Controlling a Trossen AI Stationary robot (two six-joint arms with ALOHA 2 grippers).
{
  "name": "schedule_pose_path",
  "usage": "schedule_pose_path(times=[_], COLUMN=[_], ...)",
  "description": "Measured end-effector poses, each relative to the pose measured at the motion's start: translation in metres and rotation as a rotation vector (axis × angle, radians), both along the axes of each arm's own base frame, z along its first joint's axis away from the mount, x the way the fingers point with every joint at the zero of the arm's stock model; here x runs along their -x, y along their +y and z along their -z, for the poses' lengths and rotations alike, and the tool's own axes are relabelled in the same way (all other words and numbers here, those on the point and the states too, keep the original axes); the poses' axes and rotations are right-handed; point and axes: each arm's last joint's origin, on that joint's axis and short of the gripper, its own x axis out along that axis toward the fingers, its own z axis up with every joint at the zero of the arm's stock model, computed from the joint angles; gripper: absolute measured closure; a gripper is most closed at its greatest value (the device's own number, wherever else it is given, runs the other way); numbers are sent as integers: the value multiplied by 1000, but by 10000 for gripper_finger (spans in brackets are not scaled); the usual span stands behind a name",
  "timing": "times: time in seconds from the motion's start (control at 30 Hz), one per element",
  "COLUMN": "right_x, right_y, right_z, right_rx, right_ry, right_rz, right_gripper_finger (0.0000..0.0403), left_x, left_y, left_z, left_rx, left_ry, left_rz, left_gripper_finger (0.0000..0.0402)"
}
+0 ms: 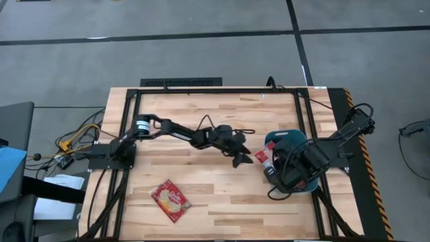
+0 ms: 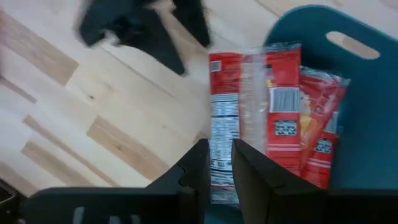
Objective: Sort popcorn bags into baskets
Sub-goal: Adjust the popcorn bag into the bin
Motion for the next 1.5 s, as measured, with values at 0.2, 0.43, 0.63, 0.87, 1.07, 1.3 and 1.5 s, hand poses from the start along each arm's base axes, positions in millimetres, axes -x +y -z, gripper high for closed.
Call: schedule_pose_path(times=[0.2, 0.43, 0.63, 0.87, 1.07, 1.3, 1.5], right_x=[-1, 0, 1, 1, 1, 3, 8], right_y=[5, 12, 14, 15, 15, 17, 25], right_z=[3, 7, 7, 7, 6, 6, 6], right_rx=[9, 25, 23, 24, 51, 72, 60], right_ry=[9, 28, 21, 7, -13, 7, 2], right_rz=[-28, -53, -33, -37, -45, -105, -142], right_gripper_finger=[310, 310, 310, 311, 311, 310, 276], left_x=[-23, -30, -31, -31, -30, -28, -25], left_y=[9, 12, 12, 12, 11, 5, 0], left_z=[10, 16, 12, 11, 10, 6, -11], left_rx=[133, 174, 190, 195, 224, 335, 344], left_ry=[9, 15, -12, -14, -5, 17, -14], left_rz=[3, -13, -11, 1, 70, 254, 404], left_gripper_finger=[92, 96, 162, 292, 391, 400, 401])
